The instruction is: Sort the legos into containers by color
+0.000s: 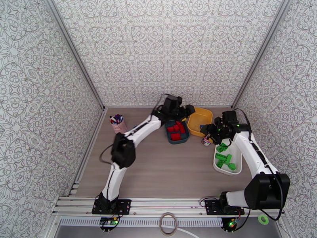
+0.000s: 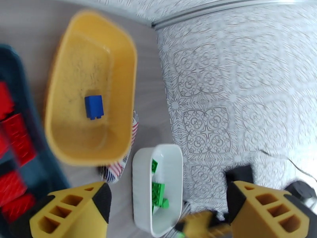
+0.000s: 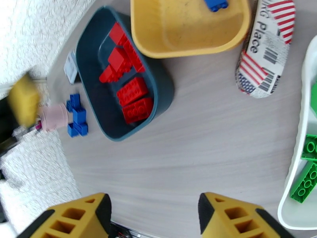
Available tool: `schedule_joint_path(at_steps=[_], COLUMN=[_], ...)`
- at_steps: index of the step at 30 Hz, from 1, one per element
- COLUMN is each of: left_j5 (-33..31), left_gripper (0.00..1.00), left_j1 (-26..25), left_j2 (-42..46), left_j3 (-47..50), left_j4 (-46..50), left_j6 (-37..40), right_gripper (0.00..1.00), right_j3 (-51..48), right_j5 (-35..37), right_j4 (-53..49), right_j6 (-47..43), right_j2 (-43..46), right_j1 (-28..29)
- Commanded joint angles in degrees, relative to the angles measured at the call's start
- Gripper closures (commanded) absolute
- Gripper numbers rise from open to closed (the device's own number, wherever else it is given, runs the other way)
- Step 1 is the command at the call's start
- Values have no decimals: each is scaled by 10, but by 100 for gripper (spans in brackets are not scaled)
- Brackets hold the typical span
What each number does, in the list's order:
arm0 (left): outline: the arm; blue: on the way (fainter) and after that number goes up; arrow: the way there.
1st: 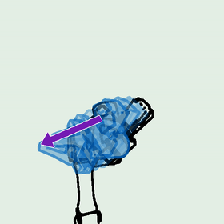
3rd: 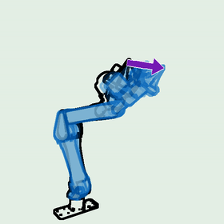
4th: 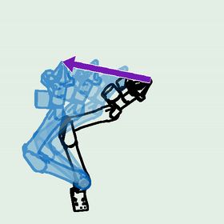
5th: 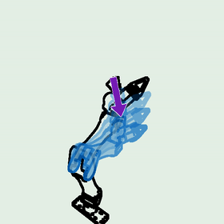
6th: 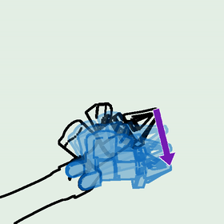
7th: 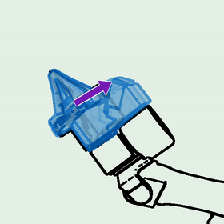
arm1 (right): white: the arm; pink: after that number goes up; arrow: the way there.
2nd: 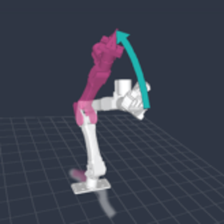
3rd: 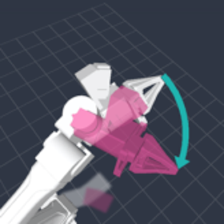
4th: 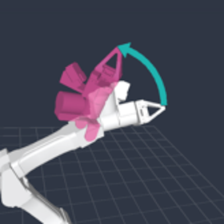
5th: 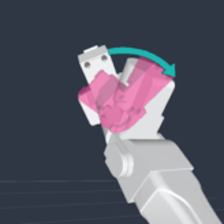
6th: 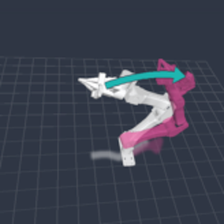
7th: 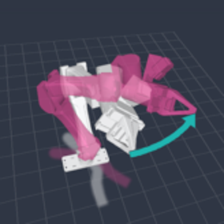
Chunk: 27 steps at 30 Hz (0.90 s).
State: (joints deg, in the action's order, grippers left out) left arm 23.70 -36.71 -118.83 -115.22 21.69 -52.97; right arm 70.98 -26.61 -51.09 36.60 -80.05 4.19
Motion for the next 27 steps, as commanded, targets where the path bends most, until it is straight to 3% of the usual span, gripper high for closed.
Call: schedule_joint_path(at_steps=[1, 5, 9, 18, 27], left_j5=[-131, -258, -314, -302, -271], left_gripper=[17, 15, 15, 12, 14], left_j1=[12, 20, 44, 151, 183], left_j2=[68, 135, 202, 287, 181], left_j3=[46, 108, 216, 433, 404], left_j4=[174, 294, 326, 302, 269], left_j6=[104, 123, 105, 91, 83], right_gripper=[37, 37, 36, 35, 35], right_j3=[28, 49, 87, 132, 142], right_j5=[36, 65, 93, 124, 123], right_j4=[-6, -4, -14, -25, -31], right_j6=[-5, 0, -2, 3, 6], right_j2=[8, -12, -46, -105, -133], right_j1=[46, 108, 176, 286, 312])
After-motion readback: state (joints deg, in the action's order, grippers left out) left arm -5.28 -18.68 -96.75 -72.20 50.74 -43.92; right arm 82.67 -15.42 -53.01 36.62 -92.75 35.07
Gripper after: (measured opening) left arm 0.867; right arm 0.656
